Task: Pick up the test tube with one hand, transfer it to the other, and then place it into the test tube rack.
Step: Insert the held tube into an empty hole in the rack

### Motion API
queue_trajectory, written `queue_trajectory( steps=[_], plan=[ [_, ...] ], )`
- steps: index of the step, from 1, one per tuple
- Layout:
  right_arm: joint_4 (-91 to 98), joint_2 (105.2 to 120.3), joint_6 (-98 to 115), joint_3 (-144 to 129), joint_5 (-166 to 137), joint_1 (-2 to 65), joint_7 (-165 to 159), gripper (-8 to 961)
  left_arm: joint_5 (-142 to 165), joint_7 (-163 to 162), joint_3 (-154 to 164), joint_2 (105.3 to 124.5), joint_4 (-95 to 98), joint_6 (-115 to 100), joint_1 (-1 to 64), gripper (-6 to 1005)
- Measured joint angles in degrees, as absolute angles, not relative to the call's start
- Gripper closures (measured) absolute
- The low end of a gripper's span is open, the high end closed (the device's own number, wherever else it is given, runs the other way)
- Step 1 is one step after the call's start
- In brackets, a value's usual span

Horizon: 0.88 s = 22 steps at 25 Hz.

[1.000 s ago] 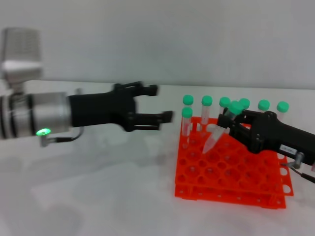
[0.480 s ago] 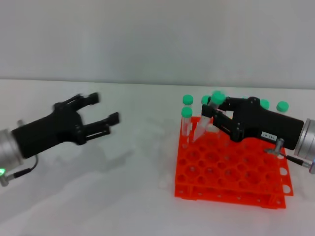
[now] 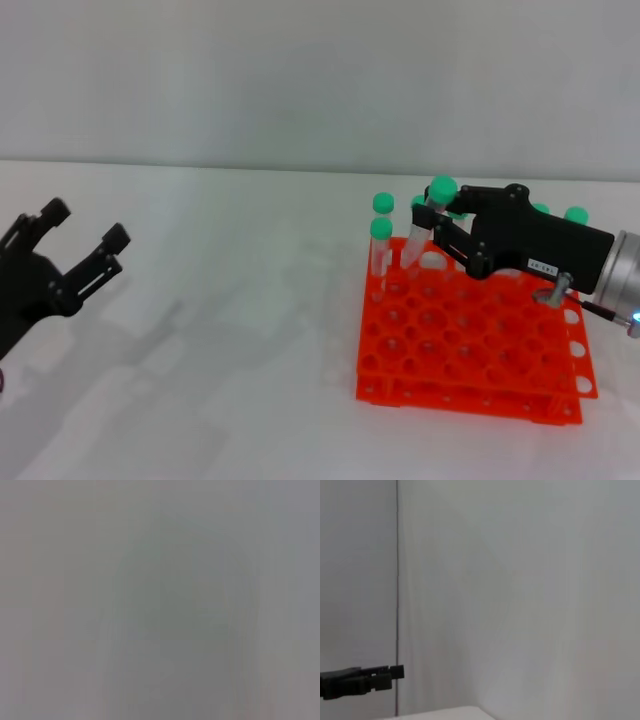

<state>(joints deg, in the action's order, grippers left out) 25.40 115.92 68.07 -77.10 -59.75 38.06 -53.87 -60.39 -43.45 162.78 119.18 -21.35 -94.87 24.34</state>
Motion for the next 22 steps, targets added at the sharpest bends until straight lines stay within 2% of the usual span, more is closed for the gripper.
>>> queue_trajectory(
  steps=[22],
  plan=[
    [24.5, 116.21, 63.3, -86.7, -51.0, 37.6, -45.5, 734, -60.3, -41.1, 162.9, 119.18, -16.3, -92.6, 23.7, 123]
  ],
)
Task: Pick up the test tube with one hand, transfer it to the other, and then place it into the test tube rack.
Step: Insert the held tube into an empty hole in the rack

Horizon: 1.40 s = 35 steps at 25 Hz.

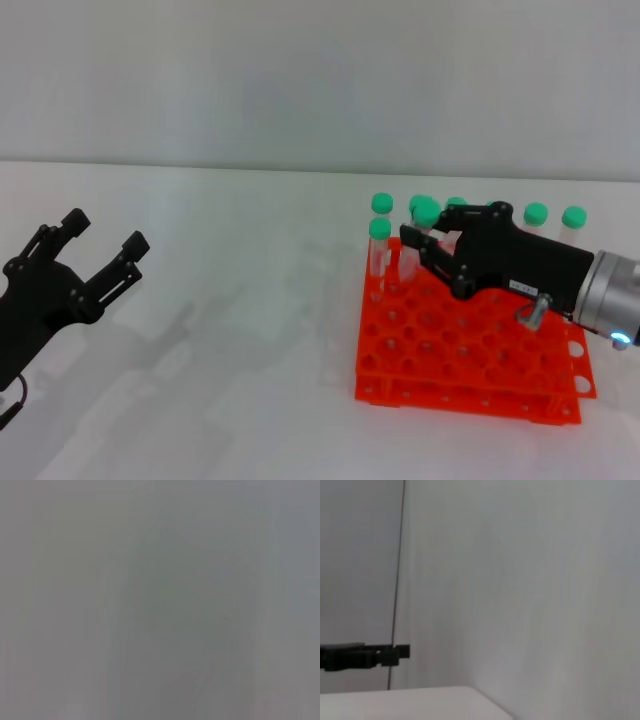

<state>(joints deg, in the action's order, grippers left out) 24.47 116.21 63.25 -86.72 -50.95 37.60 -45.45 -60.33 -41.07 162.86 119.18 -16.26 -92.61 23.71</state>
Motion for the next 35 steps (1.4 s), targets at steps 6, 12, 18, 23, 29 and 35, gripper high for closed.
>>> queue_trajectory(
  steps=[6, 12, 18, 23, 29, 35],
  plan=[
    [24.4, 116.19, 61.4, -91.8, -45.6, 37.8, -41.8, 733, -60.1, -40.4, 162.9, 119.18, -16.1, -92.8, 23.6, 123],
    [24.4, 116.19, 60.8, -93.1, -43.4, 38.0, -39.2, 731, -60.0, -40.3, 162.9, 119.18, -16.1, -92.7, 23.7, 123],
    [24.7, 116.19, 58.5, -93.1, -43.3, 38.1, -38.1, 730, -59.9, -40.3, 162.9, 119.18, -16.0, -93.0, 23.7, 123],
    [25.0, 116.19, 57.4, -93.1, -43.0, 38.1, -38.0, 729, -59.9, -40.4, 162.9, 119.18, -16.0, -93.1, 23.8, 123],
    [25.0, 116.16, 57.0, -93.1, -43.0, 38.1, -38.1, 728, -59.9, -40.5, 162.9, 119.08, -16.0, -93.1, 24.0, 123],
    [24.7, 116.06, 56.9, -93.2, -43.0, 38.1, -38.6, 726, -60.0, -40.5, 162.9, 119.00, -16.0, -93.1, 24.2, 123]
  ],
)
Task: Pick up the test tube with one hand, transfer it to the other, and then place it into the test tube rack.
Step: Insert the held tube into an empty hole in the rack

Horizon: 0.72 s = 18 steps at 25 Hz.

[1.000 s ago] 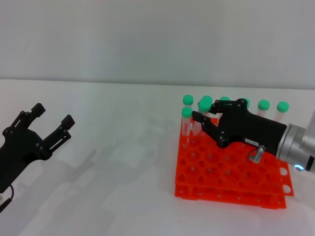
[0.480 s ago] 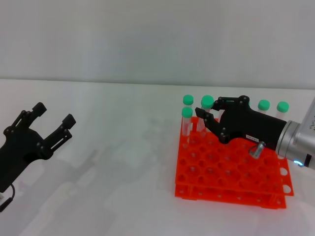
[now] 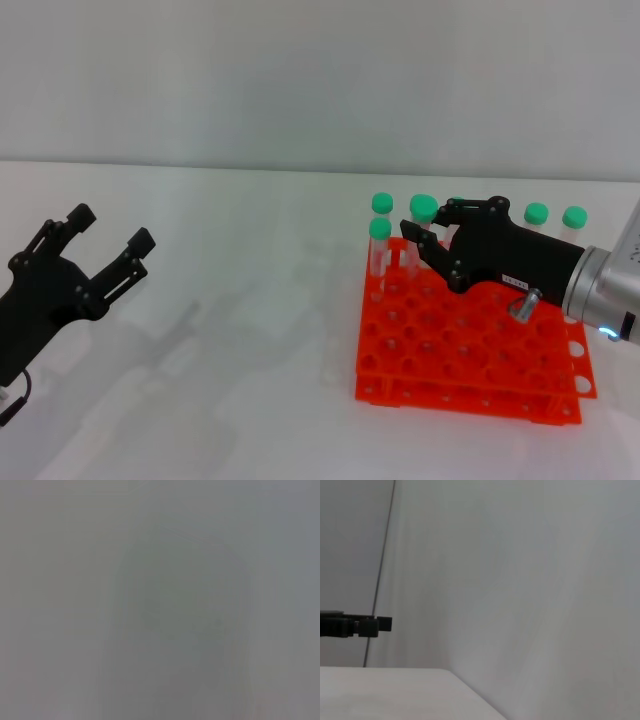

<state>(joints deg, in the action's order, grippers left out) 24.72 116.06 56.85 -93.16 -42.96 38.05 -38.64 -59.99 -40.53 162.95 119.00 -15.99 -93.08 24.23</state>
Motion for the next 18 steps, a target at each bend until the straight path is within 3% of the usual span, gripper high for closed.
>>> queue_trajectory(
  steps=[18],
  plan=[
    [24.6, 116.19, 52.5, -95.0, -43.0, 38.7, -38.5, 722, -59.9, -40.5, 162.9, 119.08, -16.0, -93.1, 25.2, 123]
  ],
)
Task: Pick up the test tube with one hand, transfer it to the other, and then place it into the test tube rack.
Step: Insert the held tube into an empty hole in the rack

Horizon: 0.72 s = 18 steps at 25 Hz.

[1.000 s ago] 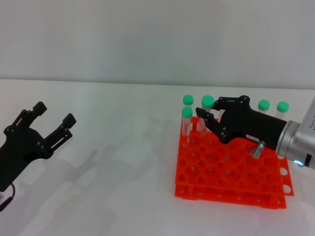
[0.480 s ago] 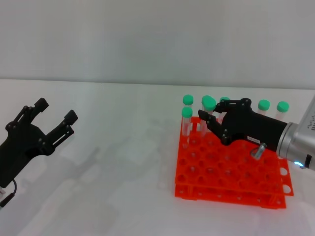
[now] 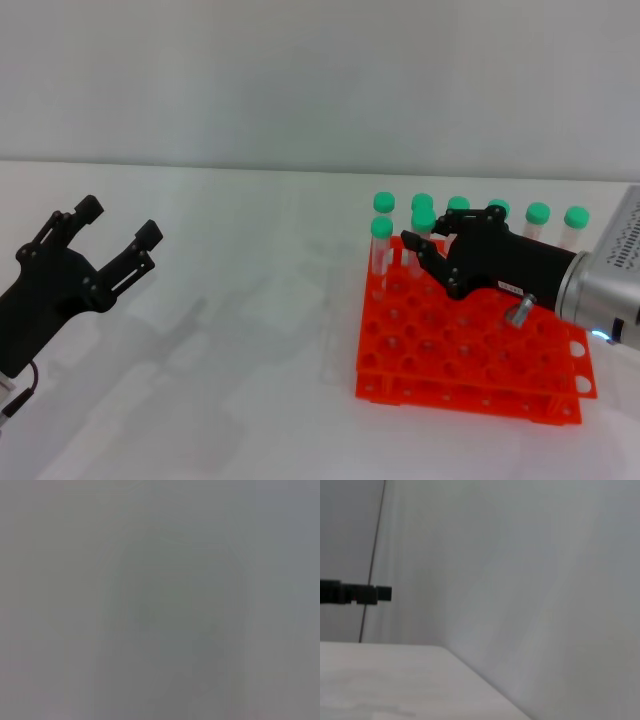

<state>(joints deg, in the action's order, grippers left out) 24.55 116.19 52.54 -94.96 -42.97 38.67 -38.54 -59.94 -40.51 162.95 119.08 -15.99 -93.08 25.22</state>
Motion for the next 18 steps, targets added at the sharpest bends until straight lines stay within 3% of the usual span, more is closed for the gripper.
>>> queue_trajectory(
  steps=[18],
  plan=[
    [24.6, 116.19, 49.5, -96.2, -42.8, 39.8, -38.8, 719, -59.9, -40.4, 162.9, 119.17, -15.5, -93.1, 25.5, 123]
  ],
)
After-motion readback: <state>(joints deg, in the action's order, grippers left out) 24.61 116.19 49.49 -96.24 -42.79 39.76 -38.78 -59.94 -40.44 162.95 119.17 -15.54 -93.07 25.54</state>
